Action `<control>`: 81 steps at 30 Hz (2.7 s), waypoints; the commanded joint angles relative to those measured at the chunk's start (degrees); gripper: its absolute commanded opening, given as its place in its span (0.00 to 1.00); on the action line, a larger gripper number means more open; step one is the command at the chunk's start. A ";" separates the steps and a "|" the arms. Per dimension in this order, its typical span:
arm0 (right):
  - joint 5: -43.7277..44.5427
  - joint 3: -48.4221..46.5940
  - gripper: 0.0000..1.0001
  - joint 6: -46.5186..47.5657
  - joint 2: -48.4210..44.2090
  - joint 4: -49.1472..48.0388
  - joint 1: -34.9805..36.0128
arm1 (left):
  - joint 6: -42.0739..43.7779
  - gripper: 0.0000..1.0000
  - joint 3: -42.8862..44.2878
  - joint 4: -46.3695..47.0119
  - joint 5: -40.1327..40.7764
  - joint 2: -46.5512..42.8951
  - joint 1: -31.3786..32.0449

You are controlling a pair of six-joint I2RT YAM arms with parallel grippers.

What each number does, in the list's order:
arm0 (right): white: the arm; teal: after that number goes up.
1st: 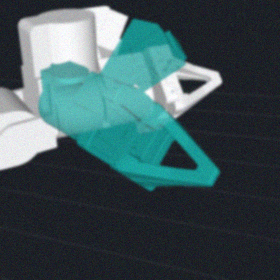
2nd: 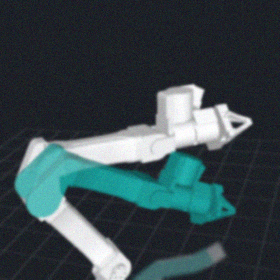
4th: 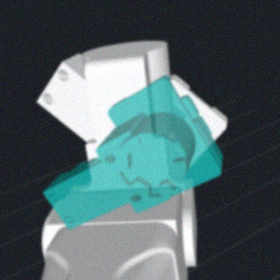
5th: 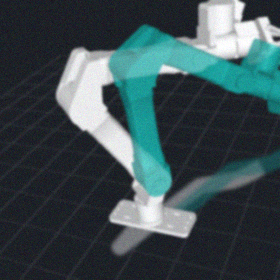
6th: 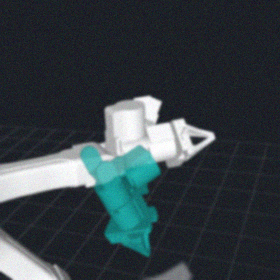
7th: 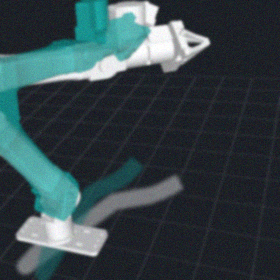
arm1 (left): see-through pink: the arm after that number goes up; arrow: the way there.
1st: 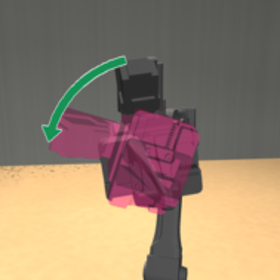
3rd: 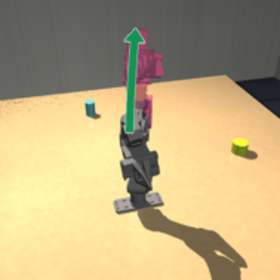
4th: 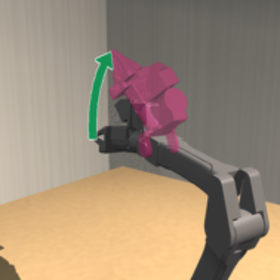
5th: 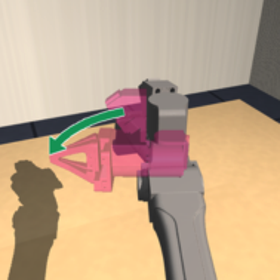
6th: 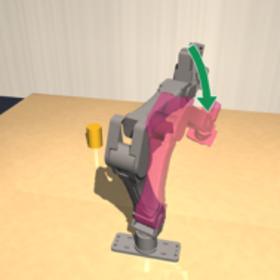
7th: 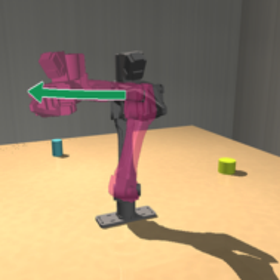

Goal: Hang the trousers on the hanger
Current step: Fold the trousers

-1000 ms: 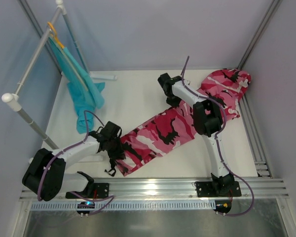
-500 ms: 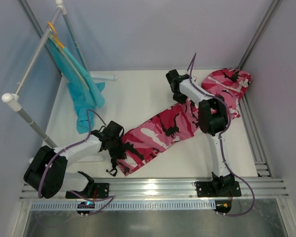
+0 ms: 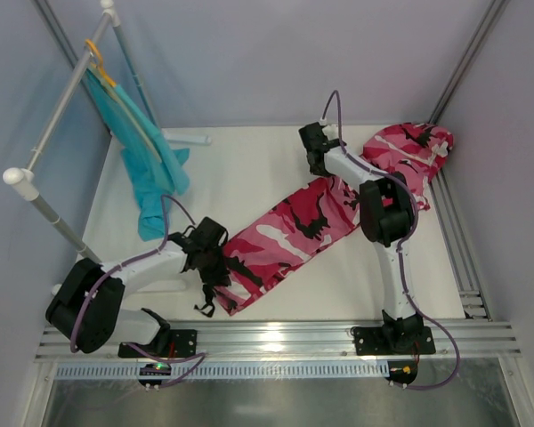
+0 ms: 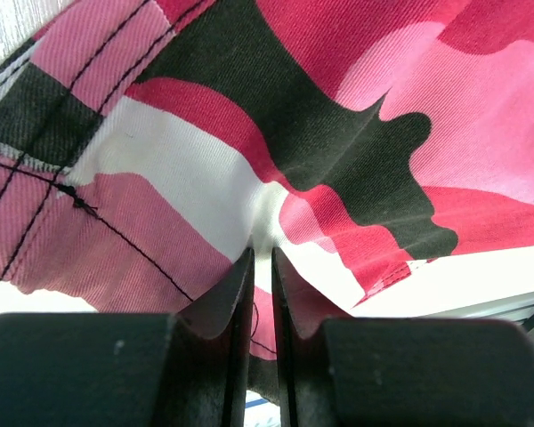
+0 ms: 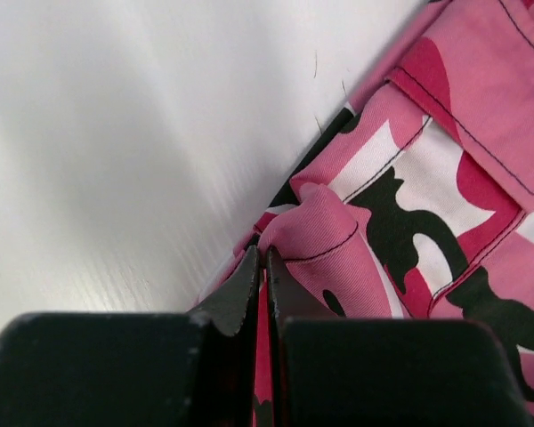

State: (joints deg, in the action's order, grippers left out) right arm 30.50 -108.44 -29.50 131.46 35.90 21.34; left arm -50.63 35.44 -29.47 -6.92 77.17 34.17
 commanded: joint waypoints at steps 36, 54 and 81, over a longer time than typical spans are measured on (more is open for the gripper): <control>-15.12 31.97 0.70 -11.37 -33.99 5.06 -20.64 | -4.92 0.39 -0.02 5.65 0.59 6.32 12.15; -12.23 41.56 0.36 -15.59 -29.86 -3.03 -24.68 | -5.18 0.38 -0.20 -2.95 6.12 2.90 12.23; -14.76 32.16 0.04 -9.00 -19.05 -2.15 -37.60 | -3.96 0.38 -0.37 -8.33 7.10 -1.31 12.23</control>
State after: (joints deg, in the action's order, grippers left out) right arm 14.63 -74.91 -40.23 110.52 34.46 -15.51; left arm -56.73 37.04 -34.33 -1.52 76.20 46.44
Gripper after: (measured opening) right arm 0.038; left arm 0.380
